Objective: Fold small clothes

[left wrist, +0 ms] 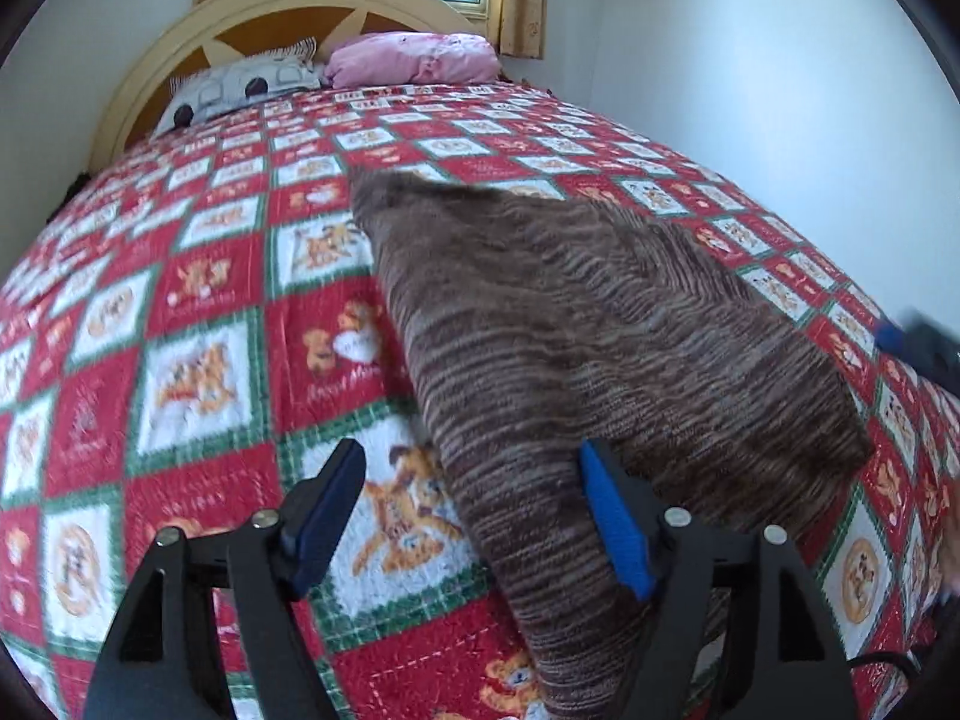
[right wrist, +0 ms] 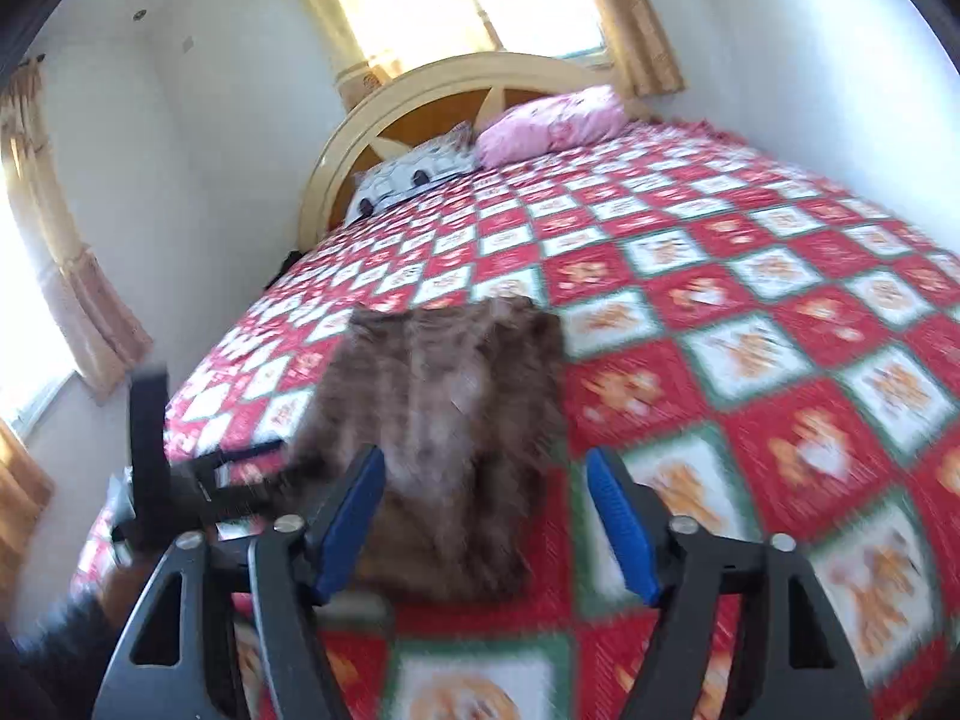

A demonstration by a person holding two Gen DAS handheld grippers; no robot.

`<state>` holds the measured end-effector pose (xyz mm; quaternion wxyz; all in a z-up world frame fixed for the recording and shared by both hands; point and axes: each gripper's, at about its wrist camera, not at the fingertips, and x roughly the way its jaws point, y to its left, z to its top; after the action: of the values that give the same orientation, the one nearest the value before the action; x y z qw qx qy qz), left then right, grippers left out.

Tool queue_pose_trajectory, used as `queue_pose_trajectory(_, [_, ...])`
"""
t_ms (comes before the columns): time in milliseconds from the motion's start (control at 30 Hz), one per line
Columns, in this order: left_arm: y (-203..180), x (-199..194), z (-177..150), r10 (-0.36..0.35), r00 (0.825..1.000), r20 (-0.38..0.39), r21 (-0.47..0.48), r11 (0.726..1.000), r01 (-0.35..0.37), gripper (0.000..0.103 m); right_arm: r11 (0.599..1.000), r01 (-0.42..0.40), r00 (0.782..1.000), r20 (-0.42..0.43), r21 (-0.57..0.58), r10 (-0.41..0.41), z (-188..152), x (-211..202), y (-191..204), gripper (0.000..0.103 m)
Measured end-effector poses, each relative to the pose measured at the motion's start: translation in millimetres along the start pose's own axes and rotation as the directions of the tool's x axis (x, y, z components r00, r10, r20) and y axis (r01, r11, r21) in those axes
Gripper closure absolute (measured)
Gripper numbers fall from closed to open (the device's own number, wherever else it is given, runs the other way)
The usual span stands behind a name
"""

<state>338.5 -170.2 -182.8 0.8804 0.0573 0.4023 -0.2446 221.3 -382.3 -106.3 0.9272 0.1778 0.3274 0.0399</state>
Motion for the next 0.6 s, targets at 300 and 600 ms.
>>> queue_pose_trajectory(300, [-7,-6,-16,-0.009,0.998,0.055,0.041,0.999,0.007,0.01,0.99,0.136,0.971,-0.195,-0.026,-0.139,27,98,-5,0.099])
queue_pose_trajectory(600, [2,-6,-21,-0.05,0.998,0.026,0.011,0.999,0.05,0.006,0.971,0.228,0.96,-0.151,-0.077,-0.237,28,87,0,0.097])
